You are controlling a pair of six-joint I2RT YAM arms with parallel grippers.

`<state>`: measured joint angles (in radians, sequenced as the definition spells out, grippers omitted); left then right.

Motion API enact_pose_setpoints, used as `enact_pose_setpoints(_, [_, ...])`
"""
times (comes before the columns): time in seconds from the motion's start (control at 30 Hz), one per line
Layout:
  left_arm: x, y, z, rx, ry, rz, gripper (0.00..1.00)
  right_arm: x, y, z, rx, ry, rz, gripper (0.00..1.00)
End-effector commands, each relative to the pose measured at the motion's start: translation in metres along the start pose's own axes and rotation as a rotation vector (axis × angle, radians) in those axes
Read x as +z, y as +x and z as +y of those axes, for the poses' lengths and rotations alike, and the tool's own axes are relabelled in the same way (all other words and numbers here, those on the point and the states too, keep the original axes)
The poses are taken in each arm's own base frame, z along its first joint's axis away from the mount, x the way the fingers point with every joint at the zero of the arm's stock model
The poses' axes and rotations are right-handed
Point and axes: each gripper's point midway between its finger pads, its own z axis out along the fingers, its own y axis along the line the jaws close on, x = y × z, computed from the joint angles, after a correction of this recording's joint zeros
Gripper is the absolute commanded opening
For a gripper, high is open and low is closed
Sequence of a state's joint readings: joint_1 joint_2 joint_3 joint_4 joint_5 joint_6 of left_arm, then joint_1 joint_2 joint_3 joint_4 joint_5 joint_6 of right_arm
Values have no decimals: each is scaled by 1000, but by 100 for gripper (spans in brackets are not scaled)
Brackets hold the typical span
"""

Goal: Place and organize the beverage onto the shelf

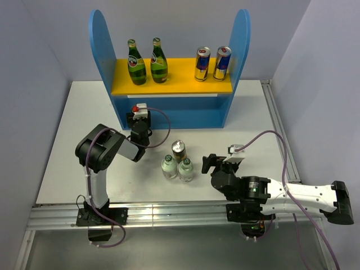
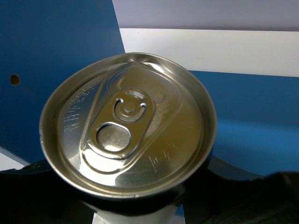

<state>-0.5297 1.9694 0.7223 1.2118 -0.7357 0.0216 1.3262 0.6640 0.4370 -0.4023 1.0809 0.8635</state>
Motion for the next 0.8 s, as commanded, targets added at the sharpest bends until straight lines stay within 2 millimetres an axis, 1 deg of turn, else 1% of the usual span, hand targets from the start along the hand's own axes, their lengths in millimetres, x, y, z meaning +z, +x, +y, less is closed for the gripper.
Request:
enact_pose_setpoints(0.0, [9,-96,6,-252,-24,-351,0,2,-6,3,26,9,-43,90])
enact_pose_setpoints(0.17, [12,-96,12,-271,-37,-373,0,3,-6,4,22,8,-48,90])
enact_pose_setpoints(0.2, [12,-96,13,-295,-30,-378,0,4,-6,3,20,9,-51,91])
enact_pose_setpoints(0.33, [19,-95,17,-315,-38,-362,0,5,-6,6,20,2,-55,90])
enact_pose_setpoints(0.37, [22,-98,16,-360,-40,-368,0,5,-6,6,19,2,-55,90])
enact_pose_setpoints(0.43, [23,-97,17,-357,-50,-369,0,5,-6,7,14,4,-56,90])
enact_pose_setpoints(0.63, [16,-107,21,-391,-43,-382,0,6,-6,6,14,4,-59,90])
enact_pose_setpoints(0.77, [16,-121,23,-376,-44,-413,0,6,-6,6,15,2,-61,90])
